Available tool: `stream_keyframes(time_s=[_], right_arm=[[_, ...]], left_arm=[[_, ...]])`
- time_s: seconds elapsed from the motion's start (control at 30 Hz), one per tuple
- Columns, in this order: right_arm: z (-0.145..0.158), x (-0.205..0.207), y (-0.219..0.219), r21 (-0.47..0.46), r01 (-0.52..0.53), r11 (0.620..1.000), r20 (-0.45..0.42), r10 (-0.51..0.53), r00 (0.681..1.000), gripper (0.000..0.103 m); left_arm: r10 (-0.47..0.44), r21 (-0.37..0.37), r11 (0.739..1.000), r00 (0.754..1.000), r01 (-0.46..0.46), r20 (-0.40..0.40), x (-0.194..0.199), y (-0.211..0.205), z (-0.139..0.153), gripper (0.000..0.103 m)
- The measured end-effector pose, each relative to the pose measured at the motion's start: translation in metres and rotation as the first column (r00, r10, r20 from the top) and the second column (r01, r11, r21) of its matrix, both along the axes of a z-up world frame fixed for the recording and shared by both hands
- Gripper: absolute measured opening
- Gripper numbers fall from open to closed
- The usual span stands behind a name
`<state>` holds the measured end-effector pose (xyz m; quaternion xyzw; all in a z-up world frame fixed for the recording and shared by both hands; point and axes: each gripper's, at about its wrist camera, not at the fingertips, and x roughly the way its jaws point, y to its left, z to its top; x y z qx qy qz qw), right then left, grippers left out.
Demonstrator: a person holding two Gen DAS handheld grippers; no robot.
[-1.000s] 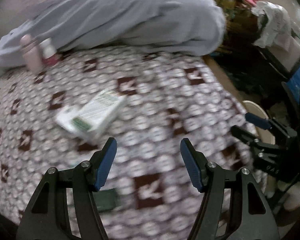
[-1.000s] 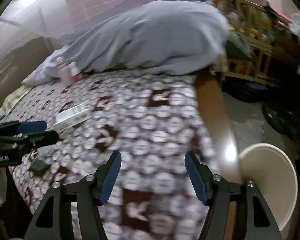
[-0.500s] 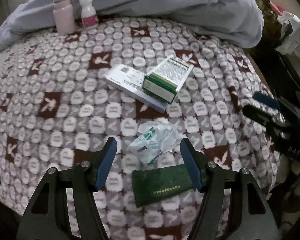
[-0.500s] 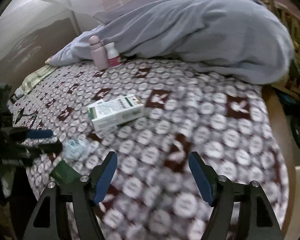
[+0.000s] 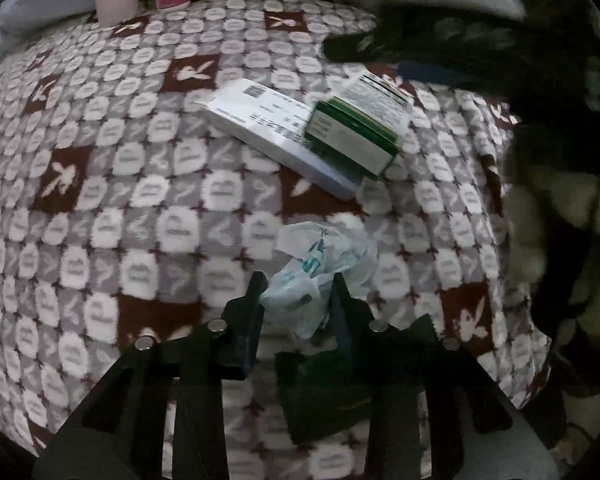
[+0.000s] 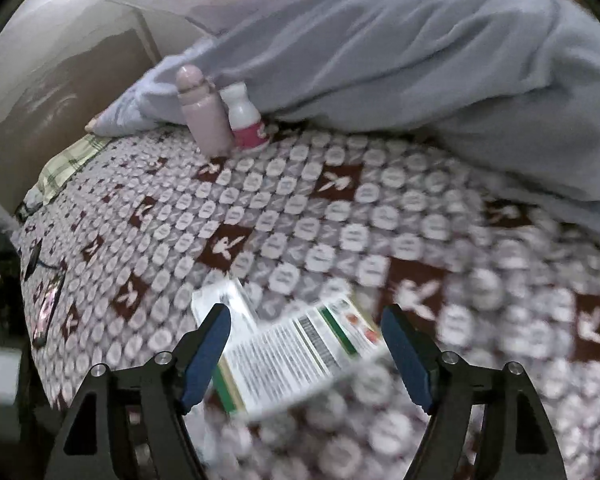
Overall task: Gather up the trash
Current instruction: 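Grasp the clear plastic wrapper with the left gripper while the right grasps the Watermelon Frost box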
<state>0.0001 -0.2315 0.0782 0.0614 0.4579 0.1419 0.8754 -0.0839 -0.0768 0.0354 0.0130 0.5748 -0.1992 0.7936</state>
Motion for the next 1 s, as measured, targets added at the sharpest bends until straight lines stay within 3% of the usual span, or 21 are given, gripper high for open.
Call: stream_keyframes(time_s=[0.1,0.27,0.47,0.63,0.7,0.77,1.0], right_arm=[[-0.014,0.005,0.014,-0.038,-0.072,0.997,-0.051,0.07,0.996,0.075],[-0.016,-0.023,-0.002,-0.21,-0.138,0.968,-0.066,0.127,0.99,0.075],[-0.014,-0.033,-0.036,-0.126,-0.054,0.991,-0.063,0.046,0.997,0.082],[-0.044,-0.027,-0.026,0.024,-0.026,0.999,-0.169,0.03,0.985,0.082],[-0.042,-0.034,-0.025,0.047,0.004,0.999,-0.131,0.002,0.991,0.067],[-0.035,-0.041,-0.02,0.041,-0.008,0.999,-0.105,0.012,0.994,0.062],[0.011,-0.079,-0.035,-0.013,-0.06,0.998,0.01,0.06,0.998,0.06]], left_arm=[[0.009,-0.013,1.0,1.0,-0.009,0.009,0.003,0.006,0.003,0.024],[0.002,-0.027,1.0,1.0,-0.001,0.023,0.008,0.005,0.005,0.023],[0.015,-0.043,0.999,1.0,-0.014,0.024,0.01,0.003,0.005,0.022],[0.032,-0.03,0.999,0.999,-0.031,0.044,0.009,0.009,0.011,0.022],[0.041,-0.032,0.999,0.998,-0.039,0.05,0.007,0.012,0.015,0.022],[0.045,-0.034,0.999,0.997,-0.043,0.058,0.007,0.013,0.02,0.022],[0.016,-0.067,0.998,0.995,-0.009,0.103,-0.002,-0.012,0.042,0.021]])
